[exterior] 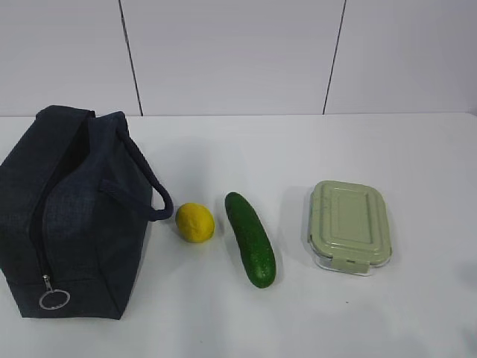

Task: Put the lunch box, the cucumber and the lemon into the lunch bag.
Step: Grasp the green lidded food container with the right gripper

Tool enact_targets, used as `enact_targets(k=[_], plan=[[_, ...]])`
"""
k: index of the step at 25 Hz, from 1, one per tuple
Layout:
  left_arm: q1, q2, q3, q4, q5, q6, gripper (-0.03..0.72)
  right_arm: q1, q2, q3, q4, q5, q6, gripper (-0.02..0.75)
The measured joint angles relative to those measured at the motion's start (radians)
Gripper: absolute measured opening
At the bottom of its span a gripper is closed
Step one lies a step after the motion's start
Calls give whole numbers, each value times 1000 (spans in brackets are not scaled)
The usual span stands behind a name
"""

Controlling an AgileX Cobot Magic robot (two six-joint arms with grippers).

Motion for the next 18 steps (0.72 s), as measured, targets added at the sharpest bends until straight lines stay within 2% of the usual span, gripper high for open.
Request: enact_targets(k=[14,16,18], plan=[[0,0,0,0,0,0,239,0,40,-29,2,-50,0,12],[0,0,0,0,0,0,239,0,114,-53,18,-72,0,52],[0,0,0,0,0,0,239,0,214,-82,40,-82,0,136]])
